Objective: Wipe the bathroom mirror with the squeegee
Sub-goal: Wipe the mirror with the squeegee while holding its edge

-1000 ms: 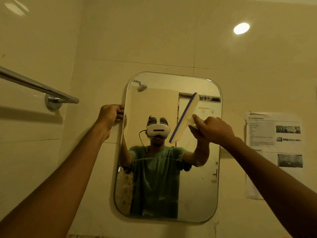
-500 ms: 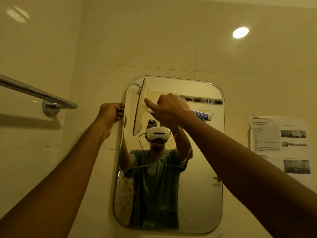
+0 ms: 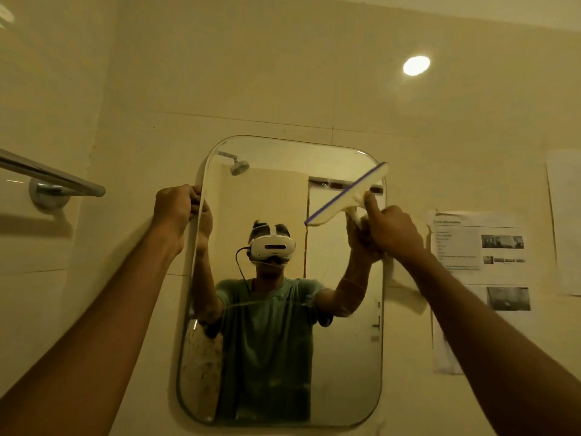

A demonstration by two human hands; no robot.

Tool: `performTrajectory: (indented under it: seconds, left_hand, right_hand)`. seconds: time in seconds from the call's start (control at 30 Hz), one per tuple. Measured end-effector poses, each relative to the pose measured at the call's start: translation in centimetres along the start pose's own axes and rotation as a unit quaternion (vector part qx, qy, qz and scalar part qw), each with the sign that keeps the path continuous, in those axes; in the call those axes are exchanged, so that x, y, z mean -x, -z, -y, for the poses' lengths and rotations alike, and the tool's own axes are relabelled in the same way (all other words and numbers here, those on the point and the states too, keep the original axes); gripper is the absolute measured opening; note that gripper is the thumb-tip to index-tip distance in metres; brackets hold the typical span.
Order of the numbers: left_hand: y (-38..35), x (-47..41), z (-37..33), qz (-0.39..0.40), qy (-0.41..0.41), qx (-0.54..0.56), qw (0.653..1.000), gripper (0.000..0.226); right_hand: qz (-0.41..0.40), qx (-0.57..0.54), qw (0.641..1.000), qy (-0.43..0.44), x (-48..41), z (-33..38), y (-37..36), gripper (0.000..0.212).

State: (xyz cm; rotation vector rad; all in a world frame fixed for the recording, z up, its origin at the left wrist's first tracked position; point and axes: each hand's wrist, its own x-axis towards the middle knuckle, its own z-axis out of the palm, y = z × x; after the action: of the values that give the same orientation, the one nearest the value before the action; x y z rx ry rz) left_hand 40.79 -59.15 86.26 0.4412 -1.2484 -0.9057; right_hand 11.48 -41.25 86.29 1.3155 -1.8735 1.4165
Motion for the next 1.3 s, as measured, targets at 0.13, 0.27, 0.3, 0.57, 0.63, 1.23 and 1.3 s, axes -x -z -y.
performTrajectory:
  seconds: [0.13,0.27,0.3,0.57,0.63,1.23,1.3]
  left_hand:
    - [-0.3,0.6,0.1,-0.025,0.001,0.019,1.000,0.025]
    - [-0.3,1.1,0.1,-0.028,0.007,0.043,0.999,0.026]
    - [-0.3,1.2,0.1,-0.029,0.008,0.047,0.998,0.027]
    - [-0.1,2.3,0.8,-0.031,-0.007,0.043,0.999,0.023]
    - [0.3,2.4,1.2,-0.026,-0.015,0.010,0.999,0.022]
    - [1.9,2.2,1.8,0.033,-0.008,-0.021,0.999,0.022]
    - [2.0,2.0,1.8,0.043,-0.013,-0.025,0.999,0.023]
  right_hand:
    - [-0.042,-0.104,0.989,-0.093,3.1,-2.1,-2.6,0.083]
    - [-0.050,-0.170,0.968,-0.176,6.7,-2.6,-5.5,0.085]
    - [-0.050,-0.184,0.962,-0.194,7.7,-2.7,-6.2,0.084]
    - [-0.064,-0.292,0.913,-0.276,13.8,-1.4,-11.1,0.090]
    - [-0.059,-0.327,0.905,-0.266,13.6,0.1,-11.2,0.080]
    - [-0.047,-0.281,0.941,-0.184,12.9,4.6,-13.7,0.077]
    - [-0.046,-0.325,0.927,-0.180,12.9,4.6,-13.4,0.083]
